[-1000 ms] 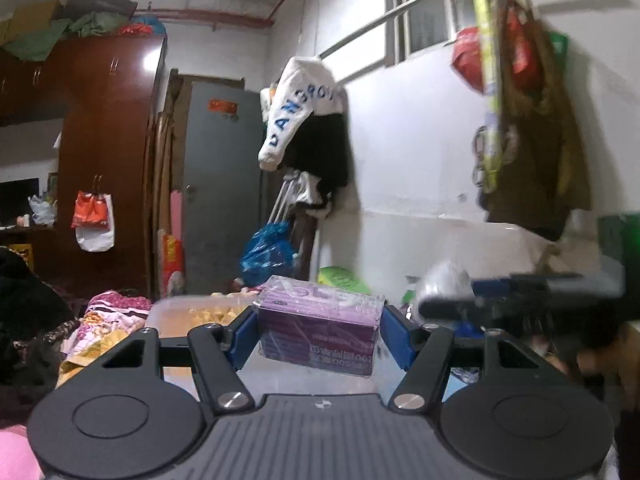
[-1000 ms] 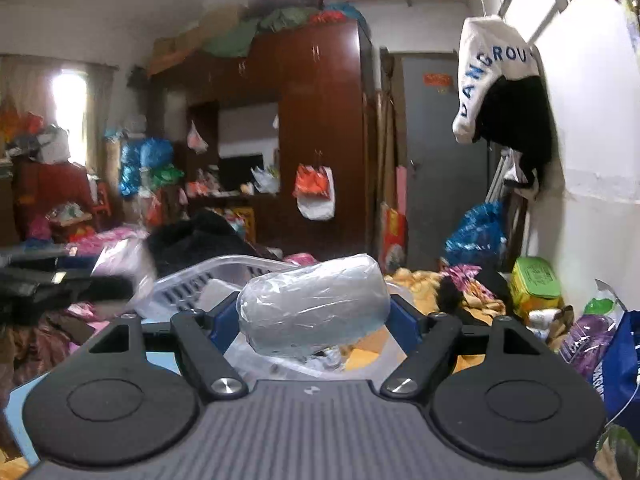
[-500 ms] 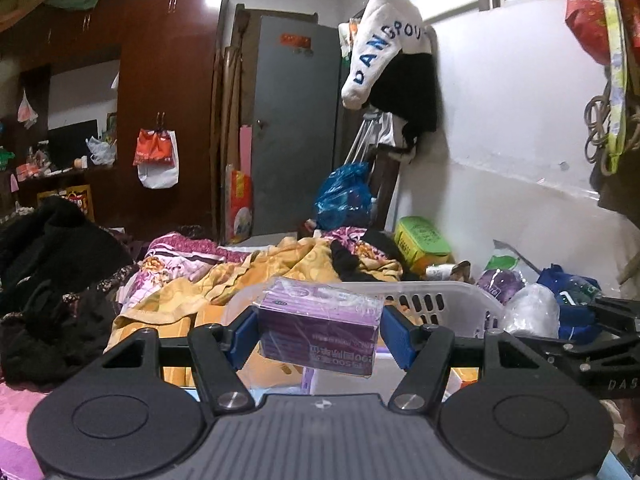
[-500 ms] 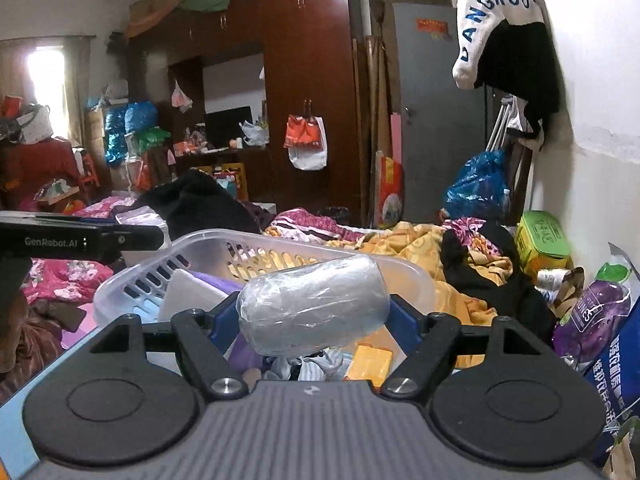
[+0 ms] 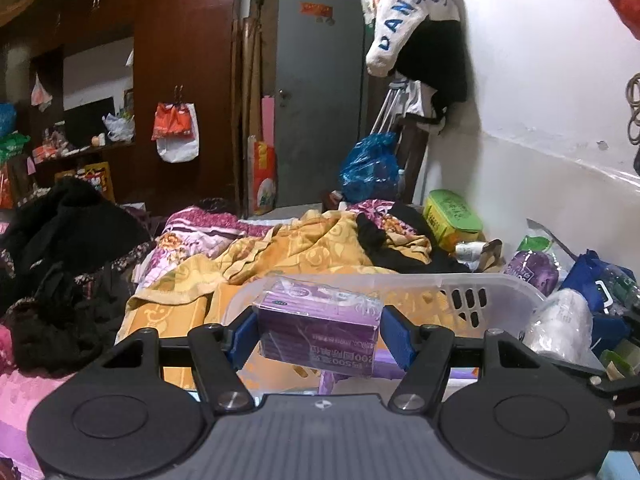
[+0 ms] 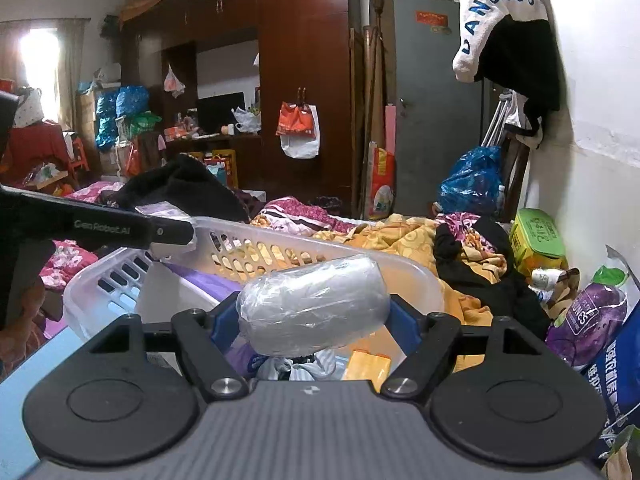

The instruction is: Organize objects

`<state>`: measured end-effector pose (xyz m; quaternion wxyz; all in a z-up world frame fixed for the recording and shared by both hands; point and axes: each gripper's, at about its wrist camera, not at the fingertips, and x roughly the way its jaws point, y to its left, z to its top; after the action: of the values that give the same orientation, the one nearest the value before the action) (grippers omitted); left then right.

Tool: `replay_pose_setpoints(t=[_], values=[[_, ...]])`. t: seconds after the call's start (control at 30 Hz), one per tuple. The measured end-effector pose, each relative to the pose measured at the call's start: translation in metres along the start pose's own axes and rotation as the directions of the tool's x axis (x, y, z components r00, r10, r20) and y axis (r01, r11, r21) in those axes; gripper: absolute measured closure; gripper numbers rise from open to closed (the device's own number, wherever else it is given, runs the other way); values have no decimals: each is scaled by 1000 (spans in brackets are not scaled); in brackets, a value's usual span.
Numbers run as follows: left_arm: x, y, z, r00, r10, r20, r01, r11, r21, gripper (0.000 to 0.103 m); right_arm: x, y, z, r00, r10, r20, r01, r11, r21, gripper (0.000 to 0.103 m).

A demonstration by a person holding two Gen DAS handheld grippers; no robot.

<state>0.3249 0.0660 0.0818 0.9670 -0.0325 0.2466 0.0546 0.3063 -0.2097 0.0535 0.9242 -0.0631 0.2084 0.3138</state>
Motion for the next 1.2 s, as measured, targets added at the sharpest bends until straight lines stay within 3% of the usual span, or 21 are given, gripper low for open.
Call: replay_pose_setpoints(t=[0.63,0.67,0.7,0.73,0.77,0.83,0.93,1.07,1.2], values=[[33,-7,1,996,61,-65,-60,998,24,32,23,-13,7,995,-2,-104,6,999,41,24],[32,-8,1,996,60,-60,-58,998,29,30,23,-16,7,994,9,-109,-3,998,58,24],[30,-8,1,997,62,-46,-60,998,32,19,22,-19,8,994,21,-104,-13,997,78,23],[25,-9,1,998,65,-25,-64,997,33,8,20,-21,8,995,24,-101,-15,996,86,15],[21,-9,1,998,63,-7,-62,998,33,7,17,-22,8,996,23,-88,-16,996,86,7],[5,-10,1,999,37,38,-39,999,30,7,4,-22,7,999,9,-33,-7,997,74,1],[-29,-10,-5,992,39,116,-44,998,42,7,-27,-24,-2,999,10,43,-14,996,89,0],[-86,-5,-55,987,-19,163,9,998,62,7,-71,-30,-47,994,73,76,-82,988,129,0],[-127,-6,-140,987,-55,150,37,992,119,7,-89,-27,-107,993,116,-4,-114,986,120,0]])
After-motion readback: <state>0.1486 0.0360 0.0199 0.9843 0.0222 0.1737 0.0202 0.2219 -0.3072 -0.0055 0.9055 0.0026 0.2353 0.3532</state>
